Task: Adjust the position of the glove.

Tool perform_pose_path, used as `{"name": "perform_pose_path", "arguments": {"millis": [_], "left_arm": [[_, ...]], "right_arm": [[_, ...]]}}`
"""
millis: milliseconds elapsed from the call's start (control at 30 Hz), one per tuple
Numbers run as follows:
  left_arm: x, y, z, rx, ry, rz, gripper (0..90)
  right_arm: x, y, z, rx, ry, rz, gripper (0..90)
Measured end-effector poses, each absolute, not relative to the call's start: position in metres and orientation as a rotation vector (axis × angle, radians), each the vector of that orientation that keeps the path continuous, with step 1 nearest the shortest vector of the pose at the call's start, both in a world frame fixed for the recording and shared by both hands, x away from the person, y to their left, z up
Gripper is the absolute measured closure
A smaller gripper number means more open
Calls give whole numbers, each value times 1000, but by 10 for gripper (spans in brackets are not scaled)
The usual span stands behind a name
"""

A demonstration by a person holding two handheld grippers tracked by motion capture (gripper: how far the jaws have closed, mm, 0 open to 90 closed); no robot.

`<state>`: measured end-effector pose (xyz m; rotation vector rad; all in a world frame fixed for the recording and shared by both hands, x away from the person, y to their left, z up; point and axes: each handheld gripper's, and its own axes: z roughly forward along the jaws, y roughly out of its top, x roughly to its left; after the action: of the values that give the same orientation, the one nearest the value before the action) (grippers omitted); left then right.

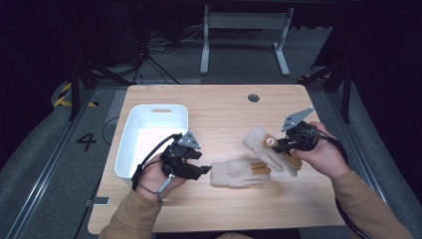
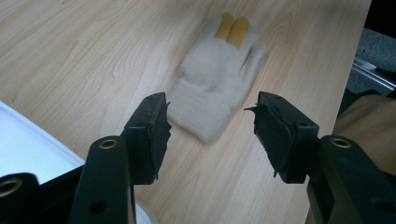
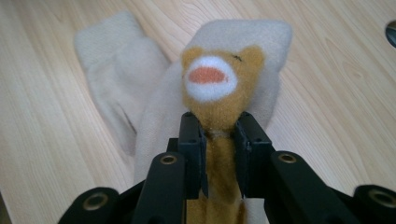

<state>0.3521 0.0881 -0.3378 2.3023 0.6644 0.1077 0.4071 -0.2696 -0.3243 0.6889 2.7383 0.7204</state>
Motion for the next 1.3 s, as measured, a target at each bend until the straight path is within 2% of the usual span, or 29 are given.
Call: {"name": "perform_pose_path", "arguments": {"millis": [500,700,867,1000,1067,1300], "left_arm": [[339,96,-344,2309,704,100,453],[340,93,-351,2327,736,49,523],[341,88,-357,2337,740,7,503],[341,85,-360,2332,746,17,500],[339,84,-361,2334,728,68,507],[337,84,-370,2309,772,70,497]], "right_arm": [[410,-224,-335,462,2849,762,745],[409,-209,-344,368,2894,792,744],[408,-201,-352,303,2932,805,742],[406,-197,-359,266,2955,809,742],[405,-197,-360,260,2960,807,742],[404,-194,-371,175,2993,797,740]]}}
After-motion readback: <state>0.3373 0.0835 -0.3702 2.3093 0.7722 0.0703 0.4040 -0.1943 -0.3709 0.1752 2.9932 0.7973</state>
